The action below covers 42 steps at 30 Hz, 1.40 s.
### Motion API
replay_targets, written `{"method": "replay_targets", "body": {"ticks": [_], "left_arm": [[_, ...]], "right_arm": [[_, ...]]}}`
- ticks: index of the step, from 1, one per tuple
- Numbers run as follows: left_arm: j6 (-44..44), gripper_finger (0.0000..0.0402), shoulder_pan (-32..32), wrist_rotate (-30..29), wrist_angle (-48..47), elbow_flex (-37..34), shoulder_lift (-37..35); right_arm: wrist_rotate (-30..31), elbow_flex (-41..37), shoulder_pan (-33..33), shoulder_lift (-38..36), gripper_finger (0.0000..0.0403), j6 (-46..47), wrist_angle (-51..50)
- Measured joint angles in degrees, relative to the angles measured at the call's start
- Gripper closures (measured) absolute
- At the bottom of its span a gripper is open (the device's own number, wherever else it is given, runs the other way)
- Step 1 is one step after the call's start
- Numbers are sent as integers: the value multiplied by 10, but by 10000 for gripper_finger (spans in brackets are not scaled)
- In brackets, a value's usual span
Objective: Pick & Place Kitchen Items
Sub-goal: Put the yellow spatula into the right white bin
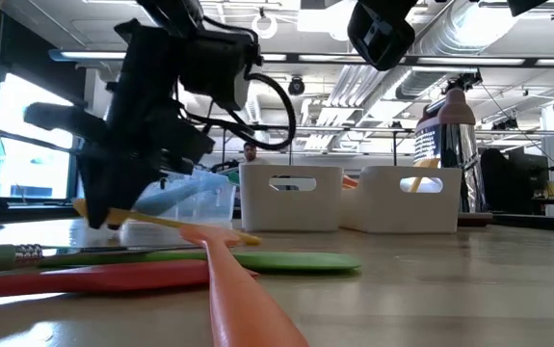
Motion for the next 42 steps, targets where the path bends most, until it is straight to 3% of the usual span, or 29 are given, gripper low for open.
{"method": "replay_targets", "body": {"ticks": [8, 17, 24, 35, 42], "left_arm": [[-57, 328, -46, -10, -117, 60, 0], [-141, 328, -122, -35, -286, 195, -2], [-188, 328, -184, -148, -317, 298, -14], [-218, 328, -223, -432, -315, 360, -24], [-258, 328, -223, -503, -313, 358, -53]], "right_arm": [[-19, 0, 12, 0, 217, -6, 8], [-141, 0, 15, 0, 217, -6, 84], [-224, 0, 42, 0, 217, -30, 140], [-206, 0, 79, 0, 217, -75, 153], [-248, 0, 97, 0, 217, -88, 110]]}}
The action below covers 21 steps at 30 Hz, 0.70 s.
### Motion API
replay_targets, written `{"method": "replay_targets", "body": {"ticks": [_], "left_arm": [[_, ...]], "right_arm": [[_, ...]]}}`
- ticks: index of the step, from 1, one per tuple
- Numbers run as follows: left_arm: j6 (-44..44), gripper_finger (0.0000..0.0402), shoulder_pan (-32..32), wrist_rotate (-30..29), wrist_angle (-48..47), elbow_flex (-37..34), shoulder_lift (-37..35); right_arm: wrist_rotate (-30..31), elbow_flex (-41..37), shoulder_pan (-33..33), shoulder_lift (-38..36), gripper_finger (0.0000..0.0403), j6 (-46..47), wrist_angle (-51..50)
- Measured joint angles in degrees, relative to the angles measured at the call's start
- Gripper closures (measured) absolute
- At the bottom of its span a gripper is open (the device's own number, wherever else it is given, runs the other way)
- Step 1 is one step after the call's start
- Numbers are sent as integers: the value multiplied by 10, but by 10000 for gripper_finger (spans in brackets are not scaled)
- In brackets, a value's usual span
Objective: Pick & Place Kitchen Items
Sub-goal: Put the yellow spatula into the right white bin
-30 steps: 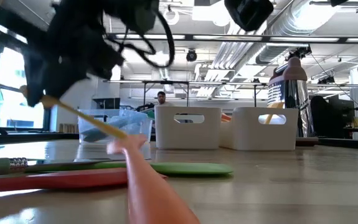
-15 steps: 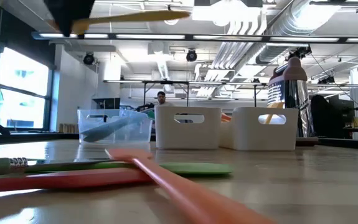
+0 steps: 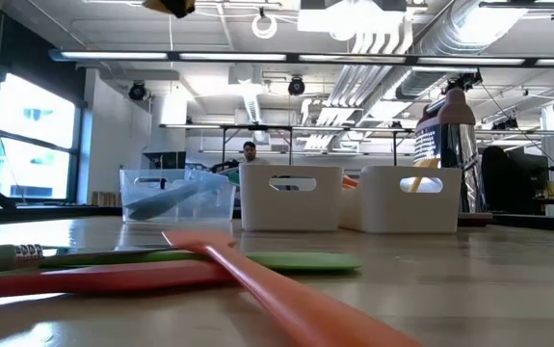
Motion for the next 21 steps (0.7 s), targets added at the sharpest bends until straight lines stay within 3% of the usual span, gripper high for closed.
{"method": "replay_targets", "body": {"ticks": [5, 9, 16, 21], "left_arm": [[-21, 328, -11, -26, 48, 0, -52], [57, 328, -29, -1, 173, 0, -100], [218, 328, -36, 175, 412, 0, -143], [315, 328, -7, 326, 513, 0, -127]], "right_arm": [[101, 0, 9, 0, 217, -38, -64], [194, 0, 9, 0, 217, -99, -62], [337, 0, 20, 0, 217, -278, 55], [427, 0, 61, 0, 217, -450, 176]]}}
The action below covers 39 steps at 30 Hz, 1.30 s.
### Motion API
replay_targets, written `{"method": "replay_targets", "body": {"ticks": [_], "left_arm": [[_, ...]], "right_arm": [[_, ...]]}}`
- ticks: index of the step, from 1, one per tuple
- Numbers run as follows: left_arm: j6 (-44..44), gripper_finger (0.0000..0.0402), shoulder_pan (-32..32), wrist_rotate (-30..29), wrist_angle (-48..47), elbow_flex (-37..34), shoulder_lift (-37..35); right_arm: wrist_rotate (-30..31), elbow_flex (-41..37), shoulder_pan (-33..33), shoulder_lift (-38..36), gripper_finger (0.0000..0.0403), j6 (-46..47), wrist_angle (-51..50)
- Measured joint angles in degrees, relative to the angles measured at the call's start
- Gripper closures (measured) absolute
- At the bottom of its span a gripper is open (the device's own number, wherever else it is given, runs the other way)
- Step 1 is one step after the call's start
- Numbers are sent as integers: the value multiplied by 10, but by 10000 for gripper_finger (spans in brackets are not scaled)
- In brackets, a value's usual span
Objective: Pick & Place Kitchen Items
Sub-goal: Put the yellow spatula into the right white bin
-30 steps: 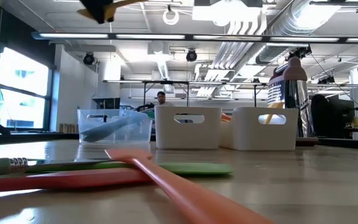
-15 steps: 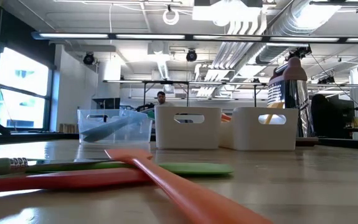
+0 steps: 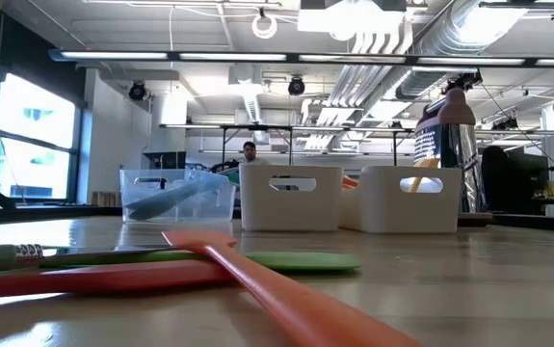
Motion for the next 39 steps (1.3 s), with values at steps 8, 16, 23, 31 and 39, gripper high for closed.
{"method": "replay_targets", "body": {"ticks": [8, 16, 23, 31, 39], "left_arm": [[78, 328, 73, 249, 95, 0, 59], [100, 328, 114, 345, 140, 0, 133], [100, 328, 144, 388, 165, -1, 149], [100, 328, 166, 407, 186, 1, 171], [98, 328, 186, 434, 169, 0, 185]], "right_arm": [[193, 54, 108, -1, 217, -218, 19], [232, 105, 112, -1, 217, -186, -104], [232, 105, 75, -1, 217, -108, -121], [216, 105, 41, -1, 217, -89, -133], [189, 105, 23, -1, 235, -62, -175]]}}
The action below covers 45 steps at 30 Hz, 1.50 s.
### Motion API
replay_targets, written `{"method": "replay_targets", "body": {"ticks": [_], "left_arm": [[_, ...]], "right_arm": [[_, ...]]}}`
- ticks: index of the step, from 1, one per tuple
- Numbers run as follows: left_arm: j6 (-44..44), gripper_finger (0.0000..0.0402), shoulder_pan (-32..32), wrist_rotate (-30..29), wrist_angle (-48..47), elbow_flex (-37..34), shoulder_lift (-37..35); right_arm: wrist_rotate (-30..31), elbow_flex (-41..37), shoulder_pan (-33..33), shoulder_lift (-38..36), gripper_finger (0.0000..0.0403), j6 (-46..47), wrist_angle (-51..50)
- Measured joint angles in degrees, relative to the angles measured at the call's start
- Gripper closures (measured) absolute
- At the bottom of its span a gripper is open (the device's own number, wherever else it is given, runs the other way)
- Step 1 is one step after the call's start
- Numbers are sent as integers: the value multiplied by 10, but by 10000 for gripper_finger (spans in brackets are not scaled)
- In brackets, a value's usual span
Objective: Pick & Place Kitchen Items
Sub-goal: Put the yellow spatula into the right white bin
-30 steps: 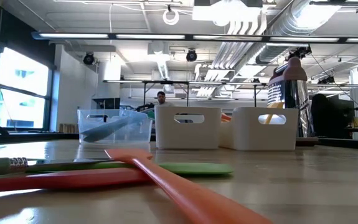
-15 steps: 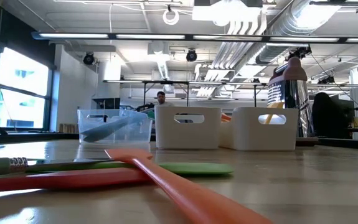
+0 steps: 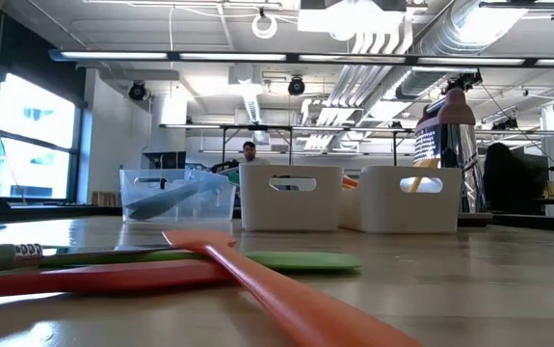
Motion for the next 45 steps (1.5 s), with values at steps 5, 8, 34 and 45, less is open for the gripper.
{"method": "replay_targets", "body": {"ticks": [5, 8, 34, 45], "left_arm": [[2, 328, 0, 10, 0, 0, 0], [2, 328, 0, 26, -5, 0, -1], [-104, 93, -1, -45, -67, 1, -1], [-300, 80, -6, -329, -325, 0, -1]], "right_arm": [[2, 0, 1, 0, 291, 0, -8], [27, 0, 8, 0, 323, 0, -10], [139, 0, 30, 0, 397, -2, -54], [360, 0, 57, -38, 397, 204, -276]]}}
